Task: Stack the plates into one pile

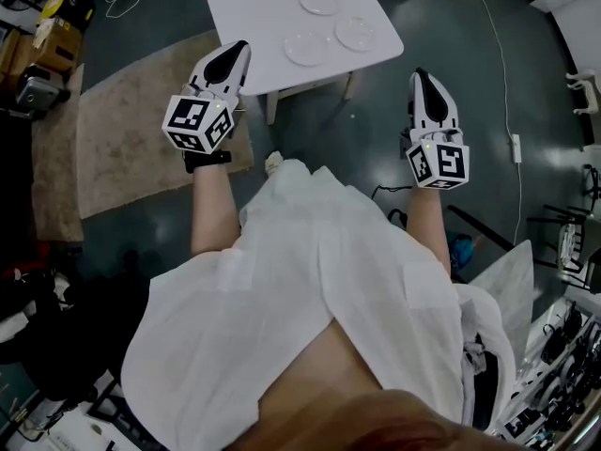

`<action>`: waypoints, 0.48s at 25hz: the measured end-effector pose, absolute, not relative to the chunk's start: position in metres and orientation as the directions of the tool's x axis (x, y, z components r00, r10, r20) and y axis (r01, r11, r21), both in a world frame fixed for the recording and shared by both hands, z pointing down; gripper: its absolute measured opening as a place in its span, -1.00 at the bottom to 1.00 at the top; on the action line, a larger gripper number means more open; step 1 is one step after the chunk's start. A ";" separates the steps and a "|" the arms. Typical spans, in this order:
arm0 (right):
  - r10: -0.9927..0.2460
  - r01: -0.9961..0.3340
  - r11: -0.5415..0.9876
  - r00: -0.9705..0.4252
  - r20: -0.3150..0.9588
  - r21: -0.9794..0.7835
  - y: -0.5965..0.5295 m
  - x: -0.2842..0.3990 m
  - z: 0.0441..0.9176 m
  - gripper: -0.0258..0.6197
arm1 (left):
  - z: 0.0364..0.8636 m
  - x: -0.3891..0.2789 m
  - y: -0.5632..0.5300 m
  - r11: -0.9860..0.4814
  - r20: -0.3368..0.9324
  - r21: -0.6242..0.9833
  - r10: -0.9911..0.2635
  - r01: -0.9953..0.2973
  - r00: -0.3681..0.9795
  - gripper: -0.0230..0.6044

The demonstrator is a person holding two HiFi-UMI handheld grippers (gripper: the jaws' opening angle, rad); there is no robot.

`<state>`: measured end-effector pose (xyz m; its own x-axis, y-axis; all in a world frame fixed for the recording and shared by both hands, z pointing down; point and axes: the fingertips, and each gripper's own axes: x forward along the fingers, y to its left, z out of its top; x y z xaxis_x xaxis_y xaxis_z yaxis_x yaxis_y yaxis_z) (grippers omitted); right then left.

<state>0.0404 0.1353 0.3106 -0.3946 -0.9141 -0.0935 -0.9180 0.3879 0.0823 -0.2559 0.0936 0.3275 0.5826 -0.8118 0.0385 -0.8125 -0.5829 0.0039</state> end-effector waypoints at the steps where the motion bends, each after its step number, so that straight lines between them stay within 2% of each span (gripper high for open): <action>1: -0.914 -0.917 0.390 -0.396 -0.088 0.082 0.133 0.041 0.312 -0.83 | 0.328 -0.254 0.091 -0.585 0.041 0.005 -0.810 -0.811 0.585 -0.88; 12: -0.919 -0.919 0.389 -0.392 -0.042 0.073 0.078 0.043 0.322 -0.83 | 0.349 -0.239 0.023 -0.625 0.058 0.032 -0.778 -0.780 0.626 -0.88</action>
<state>0.0430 0.0782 0.3223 -0.3921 -0.9190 -0.0416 -0.9185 0.3886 0.0729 -0.2387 0.0228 0.3489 0.6255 -0.7780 0.0584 -0.7801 -0.6248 0.0323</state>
